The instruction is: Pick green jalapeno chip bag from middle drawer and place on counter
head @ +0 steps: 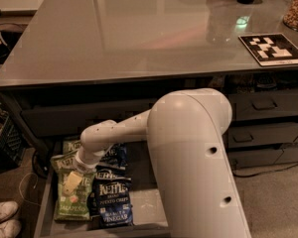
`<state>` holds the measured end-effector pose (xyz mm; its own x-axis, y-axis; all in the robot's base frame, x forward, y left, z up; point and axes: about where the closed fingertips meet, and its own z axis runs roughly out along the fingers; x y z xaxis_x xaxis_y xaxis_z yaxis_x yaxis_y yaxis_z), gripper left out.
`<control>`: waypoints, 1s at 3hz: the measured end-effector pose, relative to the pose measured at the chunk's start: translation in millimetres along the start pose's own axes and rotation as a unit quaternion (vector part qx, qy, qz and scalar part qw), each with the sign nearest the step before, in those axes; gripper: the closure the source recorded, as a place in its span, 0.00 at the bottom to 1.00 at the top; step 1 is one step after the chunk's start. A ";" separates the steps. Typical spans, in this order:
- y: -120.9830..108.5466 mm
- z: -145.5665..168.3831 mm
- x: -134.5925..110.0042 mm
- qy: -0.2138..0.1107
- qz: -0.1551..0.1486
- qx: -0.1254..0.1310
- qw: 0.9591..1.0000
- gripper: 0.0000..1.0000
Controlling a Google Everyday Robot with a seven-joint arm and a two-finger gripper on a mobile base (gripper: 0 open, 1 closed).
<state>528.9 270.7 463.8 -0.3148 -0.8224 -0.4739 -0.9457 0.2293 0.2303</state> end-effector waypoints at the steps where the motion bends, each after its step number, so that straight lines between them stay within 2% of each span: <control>1: 0.9 5.8 -1.1 0.006 0.000 -0.007 1.000 0.11; 2: 1.0 5.9 -1.1 0.006 0.000 -0.007 1.000 0.11; 3: -14.1 6.2 -9.0 0.012 0.004 -0.014 1.000 0.12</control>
Offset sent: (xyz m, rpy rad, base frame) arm -0.0125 0.0030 -0.0098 -0.0235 0.0330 0.0310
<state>544.5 278.1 459.6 -0.3199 -0.8329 -0.4515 -0.9406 0.2219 0.2572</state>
